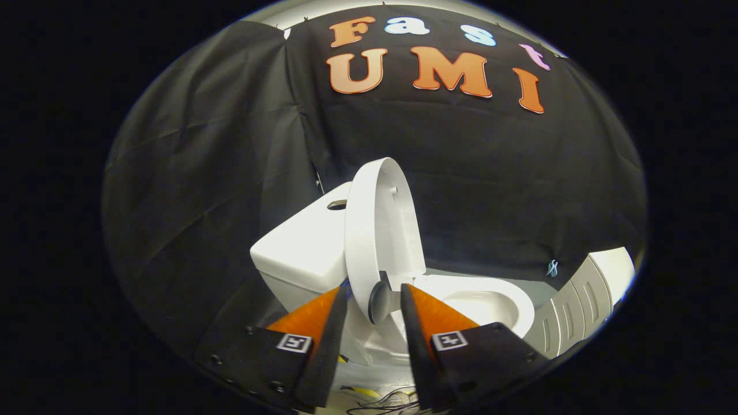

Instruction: Open the toilet lid.

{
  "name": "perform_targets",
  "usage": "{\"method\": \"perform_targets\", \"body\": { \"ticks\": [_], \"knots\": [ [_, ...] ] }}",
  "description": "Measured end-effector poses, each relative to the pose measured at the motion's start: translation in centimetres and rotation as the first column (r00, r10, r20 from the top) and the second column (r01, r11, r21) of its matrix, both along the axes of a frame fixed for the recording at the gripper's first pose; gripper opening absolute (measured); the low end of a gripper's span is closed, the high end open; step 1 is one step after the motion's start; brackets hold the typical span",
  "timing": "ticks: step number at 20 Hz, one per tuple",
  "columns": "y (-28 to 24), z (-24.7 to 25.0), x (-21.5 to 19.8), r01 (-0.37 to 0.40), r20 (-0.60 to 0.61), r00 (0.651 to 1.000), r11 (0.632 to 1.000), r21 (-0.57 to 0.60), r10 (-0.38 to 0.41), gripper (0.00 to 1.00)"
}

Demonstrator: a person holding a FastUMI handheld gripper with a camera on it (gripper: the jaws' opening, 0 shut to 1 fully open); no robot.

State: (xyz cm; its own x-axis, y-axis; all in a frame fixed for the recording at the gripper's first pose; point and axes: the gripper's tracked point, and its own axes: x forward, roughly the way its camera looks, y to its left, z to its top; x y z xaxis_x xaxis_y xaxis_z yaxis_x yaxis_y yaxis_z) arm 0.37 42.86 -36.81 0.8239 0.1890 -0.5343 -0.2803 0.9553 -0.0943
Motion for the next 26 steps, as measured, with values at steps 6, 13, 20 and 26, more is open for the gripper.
{"method": "perform_targets", "body": {
  "ticks": [6, 13, 20, 26],
  "knots": [
    [-3.0, 4.1, -0.4, 0.005, 0.105, 0.994, 1.000, 0.023, -0.008, 1.00],
    [-11.0, 8.8, 0.3, 0.090, 0.163, 0.981, 0.993, 0.073, -0.101, 1.00],
    [-19.7, 15.1, 0.8, 0.182, 0.256, 0.946, 0.979, 0.097, -0.201, 1.00],
    [-25.9, 19.6, 0.9, 0.237, 0.319, 0.911, 0.965, 0.108, -0.260, 1.00]
  ]
}}
